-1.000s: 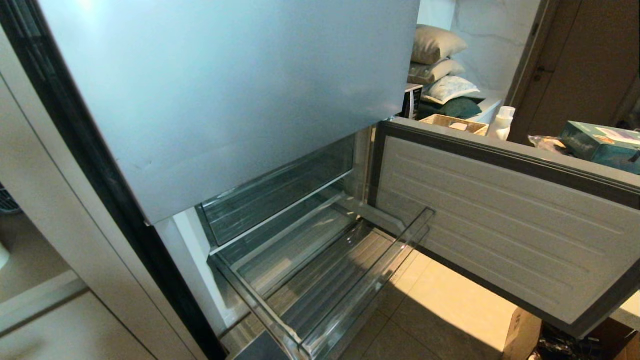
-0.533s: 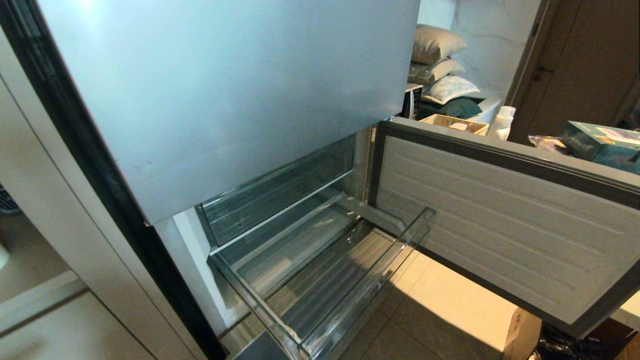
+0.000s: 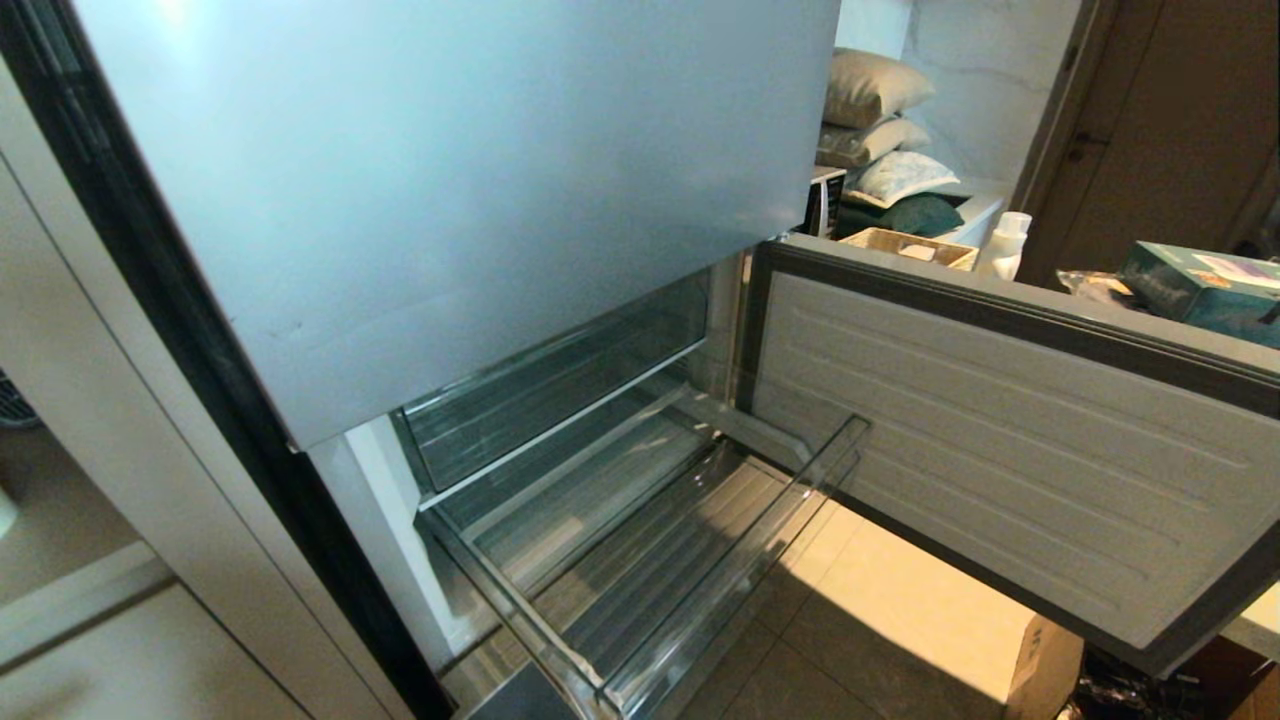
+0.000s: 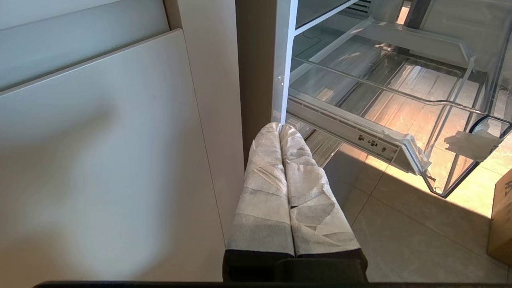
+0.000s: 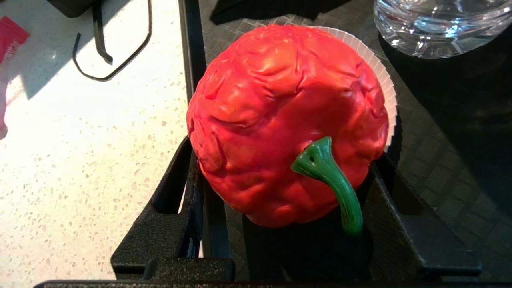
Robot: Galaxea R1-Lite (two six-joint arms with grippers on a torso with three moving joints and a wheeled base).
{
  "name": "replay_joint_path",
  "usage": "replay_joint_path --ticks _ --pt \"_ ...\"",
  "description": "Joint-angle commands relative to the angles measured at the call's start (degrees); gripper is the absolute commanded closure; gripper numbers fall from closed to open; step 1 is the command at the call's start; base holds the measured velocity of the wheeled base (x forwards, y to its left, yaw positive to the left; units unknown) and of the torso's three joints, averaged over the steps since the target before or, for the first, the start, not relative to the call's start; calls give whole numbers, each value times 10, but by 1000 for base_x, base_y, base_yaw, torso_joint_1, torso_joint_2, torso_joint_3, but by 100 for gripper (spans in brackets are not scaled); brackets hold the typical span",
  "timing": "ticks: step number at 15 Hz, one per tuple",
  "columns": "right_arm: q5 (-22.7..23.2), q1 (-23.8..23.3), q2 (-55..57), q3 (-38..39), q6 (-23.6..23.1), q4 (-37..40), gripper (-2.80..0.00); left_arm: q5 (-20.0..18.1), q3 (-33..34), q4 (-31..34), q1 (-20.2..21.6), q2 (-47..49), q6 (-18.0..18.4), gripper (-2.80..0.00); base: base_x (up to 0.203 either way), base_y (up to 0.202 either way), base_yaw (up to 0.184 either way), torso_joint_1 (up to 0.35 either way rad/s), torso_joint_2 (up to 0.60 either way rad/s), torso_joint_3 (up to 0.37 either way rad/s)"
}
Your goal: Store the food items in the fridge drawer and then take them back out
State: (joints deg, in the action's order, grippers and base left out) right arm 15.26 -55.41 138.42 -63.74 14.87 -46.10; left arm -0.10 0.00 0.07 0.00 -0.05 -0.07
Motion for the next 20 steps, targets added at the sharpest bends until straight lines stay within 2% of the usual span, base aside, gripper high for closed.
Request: replay_joint_path --ticks 1,12,13,20 --pt "1 2 -10 0 1 -2 0 0 1 0 0 0 0 0 0 0 0 0 0 0" --pt "0 11 2 -6 0 -3 0 0 1 -1 0 0 0 0 0 0 0 0 0 0" --pt "0 11 3 -9 0 -3 -280 0 1 0 0 0 0 0 0 0 0 0 0 0" --pt "-1 13 7 -19 0 6 -280 0 1 0 0 0 0 0 0 0 0 0 0 0"
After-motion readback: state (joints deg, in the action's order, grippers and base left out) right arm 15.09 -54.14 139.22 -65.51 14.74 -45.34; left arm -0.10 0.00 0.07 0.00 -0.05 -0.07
